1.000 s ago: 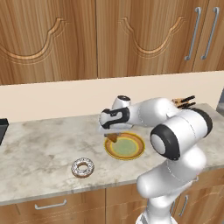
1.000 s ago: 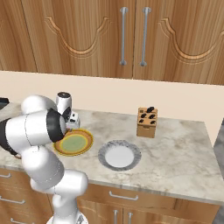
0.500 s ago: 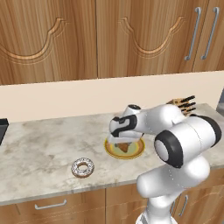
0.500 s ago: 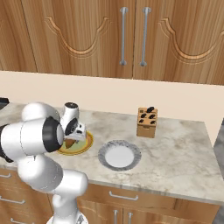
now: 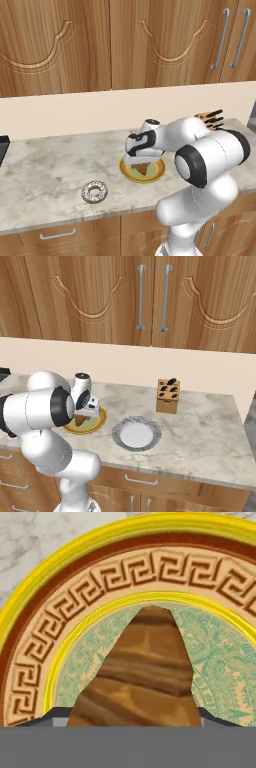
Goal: Place the pastries on the plates.
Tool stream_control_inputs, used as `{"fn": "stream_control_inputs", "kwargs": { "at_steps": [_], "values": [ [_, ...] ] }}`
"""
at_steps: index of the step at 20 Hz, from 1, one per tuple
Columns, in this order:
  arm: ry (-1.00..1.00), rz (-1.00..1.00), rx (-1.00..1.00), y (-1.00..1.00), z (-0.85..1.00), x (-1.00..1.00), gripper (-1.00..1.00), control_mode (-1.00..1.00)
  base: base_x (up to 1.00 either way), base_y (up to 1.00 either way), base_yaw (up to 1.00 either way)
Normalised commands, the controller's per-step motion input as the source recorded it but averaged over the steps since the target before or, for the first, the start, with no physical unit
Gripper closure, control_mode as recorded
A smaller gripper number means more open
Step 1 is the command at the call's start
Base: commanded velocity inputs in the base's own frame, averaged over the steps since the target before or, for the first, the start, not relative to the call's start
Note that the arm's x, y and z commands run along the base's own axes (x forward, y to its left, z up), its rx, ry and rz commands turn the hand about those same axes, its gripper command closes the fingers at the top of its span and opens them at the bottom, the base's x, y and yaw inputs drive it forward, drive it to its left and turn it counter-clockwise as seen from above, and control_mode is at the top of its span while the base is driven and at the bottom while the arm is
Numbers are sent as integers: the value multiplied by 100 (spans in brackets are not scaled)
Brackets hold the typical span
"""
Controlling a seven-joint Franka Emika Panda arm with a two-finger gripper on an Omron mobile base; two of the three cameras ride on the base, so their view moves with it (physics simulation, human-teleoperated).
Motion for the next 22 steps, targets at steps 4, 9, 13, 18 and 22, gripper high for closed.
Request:
{"fn": "stream_control_inputs", "kwargs": {
  "at_steps": [4, 9, 13, 18, 22],
  "values": [
    [-20, 0, 0, -9, 0, -21, -100, -100, 0, 0, 0],
    [-9, 0, 0, 0, 31, 0, -100, -100, 0, 0, 0],
    [-20, 1, -4, 0, 18, 8, -100, -100, 0, 0, 0],
    [-24, 6, -4, 14, 56, -21, -100, -100, 0, 0, 0],
    [-2, 9, 0, 33, 47, -43, -100, -100, 0, 0, 0]
  ]
}}
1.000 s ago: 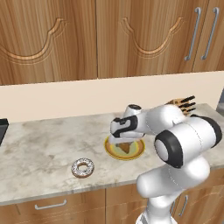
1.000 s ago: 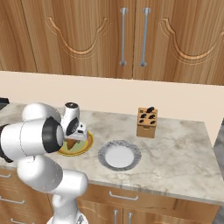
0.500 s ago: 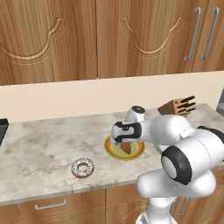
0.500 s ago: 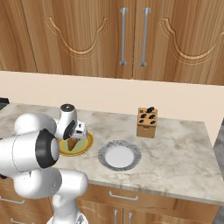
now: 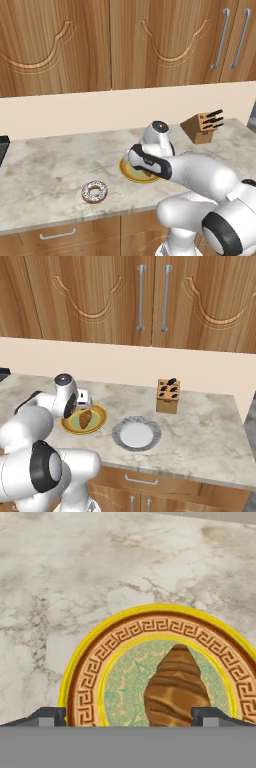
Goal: Place the pastries on the plates.
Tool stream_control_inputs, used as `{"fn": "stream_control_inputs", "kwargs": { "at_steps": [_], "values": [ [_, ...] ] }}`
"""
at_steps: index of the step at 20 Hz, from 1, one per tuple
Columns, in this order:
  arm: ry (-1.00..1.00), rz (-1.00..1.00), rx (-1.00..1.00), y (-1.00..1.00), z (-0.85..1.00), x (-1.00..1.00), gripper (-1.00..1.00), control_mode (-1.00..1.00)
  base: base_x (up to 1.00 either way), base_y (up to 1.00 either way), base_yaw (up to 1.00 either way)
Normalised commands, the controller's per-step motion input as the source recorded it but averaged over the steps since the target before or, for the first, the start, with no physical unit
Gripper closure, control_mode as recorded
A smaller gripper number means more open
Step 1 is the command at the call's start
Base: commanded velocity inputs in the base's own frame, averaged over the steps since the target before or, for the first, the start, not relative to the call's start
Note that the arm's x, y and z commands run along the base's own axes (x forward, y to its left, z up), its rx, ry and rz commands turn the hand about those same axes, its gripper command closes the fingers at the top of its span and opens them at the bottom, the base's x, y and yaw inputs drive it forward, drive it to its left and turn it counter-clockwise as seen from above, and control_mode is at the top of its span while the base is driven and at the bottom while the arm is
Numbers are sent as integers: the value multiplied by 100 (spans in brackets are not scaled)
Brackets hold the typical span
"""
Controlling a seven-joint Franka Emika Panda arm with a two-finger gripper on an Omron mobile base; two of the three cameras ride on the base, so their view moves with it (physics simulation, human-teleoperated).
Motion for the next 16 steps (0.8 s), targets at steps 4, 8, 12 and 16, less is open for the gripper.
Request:
{"fn": "stream_control_inputs", "kwargs": {
  "at_steps": [4, 8, 12, 16],
  "values": [
    [22, 7, 1, 64, 59, -52, -100, -100, 0, 0, 0],
    [8, 1, 0, 52, 29, -80, -100, -100, 0, 0, 0],
    [-3, 0, -2, 32, -2, -83, -100, -100, 0, 0, 0],
    [5, 0, 0, 41, -9, -46, -100, -100, 0, 0, 0]
  ]
}}
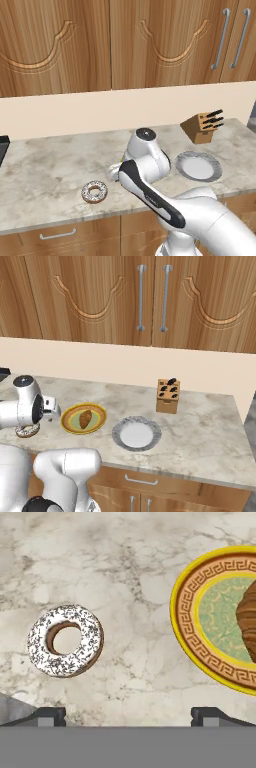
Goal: Place the pastries on the plates.
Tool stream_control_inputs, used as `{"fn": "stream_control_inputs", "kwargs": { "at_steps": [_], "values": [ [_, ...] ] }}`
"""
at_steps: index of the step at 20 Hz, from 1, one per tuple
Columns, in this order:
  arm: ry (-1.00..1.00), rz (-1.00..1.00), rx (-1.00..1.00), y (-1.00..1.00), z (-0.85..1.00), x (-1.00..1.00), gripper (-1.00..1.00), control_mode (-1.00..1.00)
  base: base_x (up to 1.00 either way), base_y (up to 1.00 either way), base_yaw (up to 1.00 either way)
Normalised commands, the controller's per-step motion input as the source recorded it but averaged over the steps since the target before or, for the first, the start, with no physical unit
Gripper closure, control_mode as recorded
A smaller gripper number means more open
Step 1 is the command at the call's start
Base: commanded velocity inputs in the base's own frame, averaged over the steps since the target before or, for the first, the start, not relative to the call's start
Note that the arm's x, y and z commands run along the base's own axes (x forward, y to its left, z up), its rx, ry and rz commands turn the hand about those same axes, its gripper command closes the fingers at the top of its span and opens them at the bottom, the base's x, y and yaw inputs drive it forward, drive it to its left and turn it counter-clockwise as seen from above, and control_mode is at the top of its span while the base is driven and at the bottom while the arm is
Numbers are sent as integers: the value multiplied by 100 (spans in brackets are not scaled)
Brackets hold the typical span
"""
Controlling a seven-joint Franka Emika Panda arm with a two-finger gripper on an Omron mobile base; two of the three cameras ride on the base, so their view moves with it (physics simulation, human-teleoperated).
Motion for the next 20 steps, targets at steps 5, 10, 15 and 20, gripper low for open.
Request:
{"fn": "stream_control_inputs", "kwargs": {
  "at_steps": [5, 10, 15, 20],
  "values": [
    [5, 0, -2, 57, -8, -12, -100, -100, 0, 0, 0],
    [0, 0, -5, 44, -8, 8, -100, -100, 0, 0, 0],
    [0, 0, -4, 21, -6, 41, -100, -100, 0, 0, 0],
    [14, 0, 0, 19, -25, 40, -100, -100, 0, 0, 0]
  ]
}}
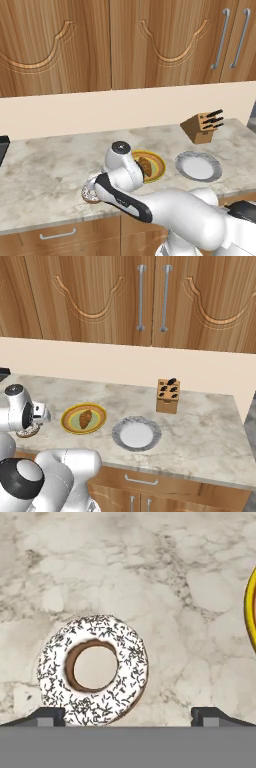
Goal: Place the pastries on the plates.
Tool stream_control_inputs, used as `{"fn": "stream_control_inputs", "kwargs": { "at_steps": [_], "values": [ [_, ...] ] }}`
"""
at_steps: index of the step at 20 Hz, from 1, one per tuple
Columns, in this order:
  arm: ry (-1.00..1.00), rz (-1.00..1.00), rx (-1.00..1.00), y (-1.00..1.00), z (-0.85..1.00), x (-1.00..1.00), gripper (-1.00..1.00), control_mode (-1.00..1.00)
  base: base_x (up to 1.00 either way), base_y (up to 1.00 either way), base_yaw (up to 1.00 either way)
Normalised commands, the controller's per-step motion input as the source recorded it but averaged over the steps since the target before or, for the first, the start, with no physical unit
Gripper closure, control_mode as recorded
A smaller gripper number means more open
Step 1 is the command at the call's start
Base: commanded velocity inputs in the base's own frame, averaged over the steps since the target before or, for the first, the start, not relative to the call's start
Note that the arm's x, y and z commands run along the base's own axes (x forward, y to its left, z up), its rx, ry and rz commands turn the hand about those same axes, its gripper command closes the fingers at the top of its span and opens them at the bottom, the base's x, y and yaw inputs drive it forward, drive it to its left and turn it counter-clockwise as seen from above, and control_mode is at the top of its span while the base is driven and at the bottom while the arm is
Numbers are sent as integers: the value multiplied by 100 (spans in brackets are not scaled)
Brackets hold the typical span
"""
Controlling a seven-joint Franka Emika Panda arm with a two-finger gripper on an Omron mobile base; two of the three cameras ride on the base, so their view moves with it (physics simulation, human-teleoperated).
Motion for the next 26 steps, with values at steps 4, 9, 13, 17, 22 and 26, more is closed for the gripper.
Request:
{"fn": "stream_control_inputs", "kwargs": {
  "at_steps": [4, 9, 13, 17, 22, 26],
  "values": [
    [17, 0, 0, 6, -50, 9, -100, -100, 0, 0, 0],
    [4, 3, 0, 22, -43, 11, -100, -100, 0, 0, 0],
    [0, 5, -1, 13, -53, 7, -100, -100, 0, 0, 0],
    [-12, 4, 0, 0, -14, 17, -100, -100, 0, 0, 0],
    [-28, 1, -4, 0, -43, 3, -100, -100, 0, 0, 0],
    [-36, 0, -8, 0, -77, 18, -100, -100, 0, 0, 0]
  ]
}}
